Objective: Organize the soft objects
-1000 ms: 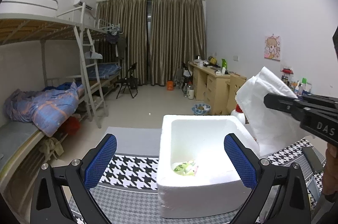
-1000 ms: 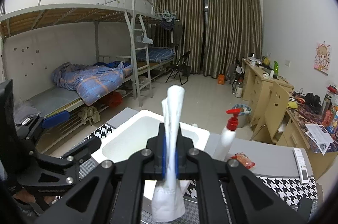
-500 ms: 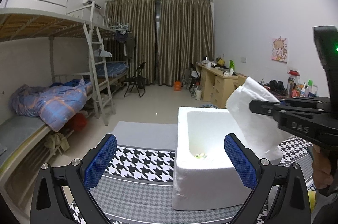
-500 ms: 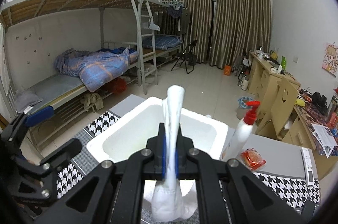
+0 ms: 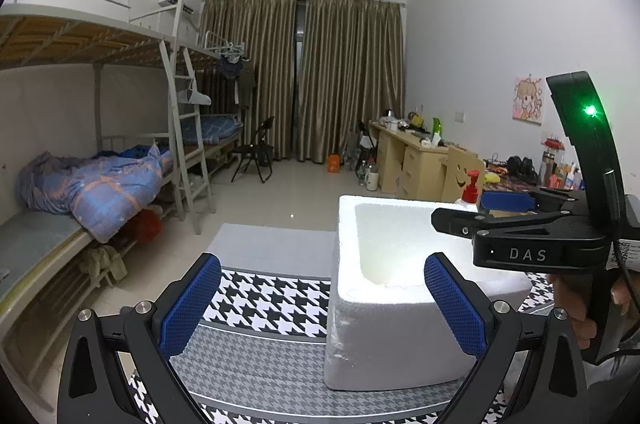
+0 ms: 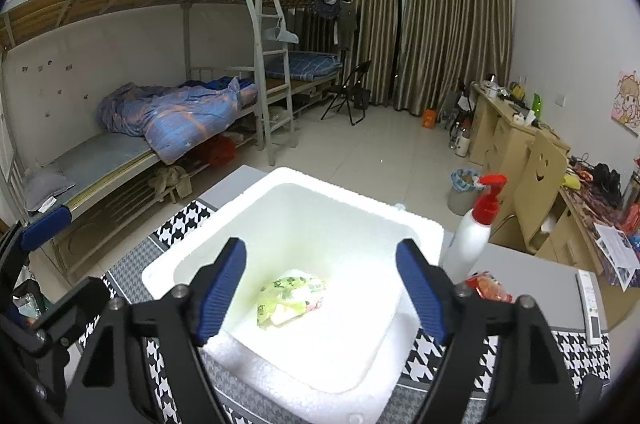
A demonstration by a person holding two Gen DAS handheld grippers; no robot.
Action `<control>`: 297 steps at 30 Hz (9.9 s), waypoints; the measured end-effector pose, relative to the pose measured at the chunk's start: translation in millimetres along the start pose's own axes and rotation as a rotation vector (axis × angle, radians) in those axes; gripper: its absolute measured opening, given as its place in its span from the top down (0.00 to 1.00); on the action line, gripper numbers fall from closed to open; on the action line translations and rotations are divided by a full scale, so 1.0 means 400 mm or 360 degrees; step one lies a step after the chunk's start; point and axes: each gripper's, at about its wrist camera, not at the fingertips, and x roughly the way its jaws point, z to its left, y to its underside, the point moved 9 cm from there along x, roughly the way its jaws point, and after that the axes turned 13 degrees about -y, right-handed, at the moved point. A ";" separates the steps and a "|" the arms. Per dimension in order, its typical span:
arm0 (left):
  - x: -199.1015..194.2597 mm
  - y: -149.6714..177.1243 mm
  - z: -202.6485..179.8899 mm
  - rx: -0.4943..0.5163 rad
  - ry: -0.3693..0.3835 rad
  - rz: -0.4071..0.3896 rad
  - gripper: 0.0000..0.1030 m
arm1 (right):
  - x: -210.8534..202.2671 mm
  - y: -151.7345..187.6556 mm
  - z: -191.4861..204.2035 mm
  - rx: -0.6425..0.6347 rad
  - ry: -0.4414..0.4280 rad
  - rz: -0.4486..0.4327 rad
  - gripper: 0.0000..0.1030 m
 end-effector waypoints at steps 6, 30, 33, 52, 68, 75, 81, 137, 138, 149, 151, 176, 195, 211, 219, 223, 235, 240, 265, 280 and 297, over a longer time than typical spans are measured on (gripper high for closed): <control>-0.001 0.003 0.011 -0.0006 -0.0023 0.0000 0.01 | -0.016 -0.003 0.002 -0.0015 0.0013 -0.0023 0.19; -0.067 0.009 -0.030 0.0059 0.0041 -0.0027 0.01 | -0.182 0.023 0.013 -0.0035 0.0059 -0.0200 0.15; -0.085 0.013 -0.043 0.0071 0.0069 -0.0029 0.01 | -0.204 0.031 0.014 -0.0036 0.0076 -0.0228 0.15; -0.194 0.011 -0.159 0.0125 0.0313 -0.0077 0.01 | -0.362 0.090 -0.021 0.0022 0.0194 -0.0383 0.07; -0.248 0.039 -0.272 0.0177 0.0545 -0.0081 0.01 | -0.494 0.187 -0.081 0.0088 0.0355 -0.0493 0.07; -0.259 0.061 -0.320 0.0222 0.0621 -0.0059 0.01 | -0.545 0.228 -0.120 0.0152 0.0430 -0.0516 0.07; -0.262 0.087 -0.374 0.0261 0.0682 -0.0032 0.01 | -0.572 0.275 -0.169 0.0222 0.0521 -0.0508 0.07; -0.066 0.365 -0.596 0.0525 0.0762 0.0564 0.01 | -0.545 0.616 -0.400 0.0656 0.0790 -0.0168 0.06; -0.059 0.368 -0.598 0.0529 0.0756 0.0575 0.01 | -0.543 0.620 -0.403 0.0665 0.0784 -0.0166 0.06; -0.023 0.412 -0.628 0.0580 0.0732 0.0663 0.02 | -0.525 0.650 -0.423 0.0694 0.0767 -0.0116 0.06; -0.015 0.421 -0.635 0.0586 0.0736 0.0688 0.05 | -0.520 0.658 -0.430 0.0707 0.0761 -0.0104 0.06; 0.028 0.471 -0.665 0.0671 0.0694 0.0774 0.56 | -0.428 0.723 -0.498 0.0822 0.0736 0.0108 0.49; 0.000 0.443 -0.672 0.0665 0.0748 0.0695 0.91 | -0.462 0.711 -0.497 0.0852 0.0769 0.0059 0.91; -0.082 0.313 -0.634 0.0596 0.0797 0.0454 0.91 | -0.514 0.605 -0.448 0.0736 0.0760 -0.0103 0.94; -0.106 0.261 -0.607 0.0570 0.0779 0.0362 0.92 | -0.513 0.558 -0.422 0.0676 0.0721 -0.0149 0.95; -0.118 0.242 -0.594 0.0560 0.0768 0.0326 0.92 | -0.513 0.542 -0.415 0.0654 0.0716 -0.0165 0.95; -0.142 0.178 -0.568 0.0545 0.0729 0.0208 0.92 | -0.512 0.468 -0.391 0.0594 0.0657 -0.0234 0.95; -0.146 0.152 -0.562 0.0544 0.0717 0.0177 0.92 | -0.510 0.444 -0.381 0.0560 0.0656 -0.0260 0.95; -0.157 0.002 -0.503 0.0419 0.0656 0.0009 0.92 | -0.495 0.309 -0.355 0.0456 0.0577 -0.0366 0.95; -0.140 -0.090 -0.437 0.0332 0.0559 -0.0093 0.92 | -0.468 0.222 -0.334 0.0399 0.0509 -0.0424 0.95; -0.104 -0.142 -0.365 0.0262 0.0414 -0.0139 0.92 | -0.403 0.147 -0.299 0.0334 0.0387 -0.0428 0.95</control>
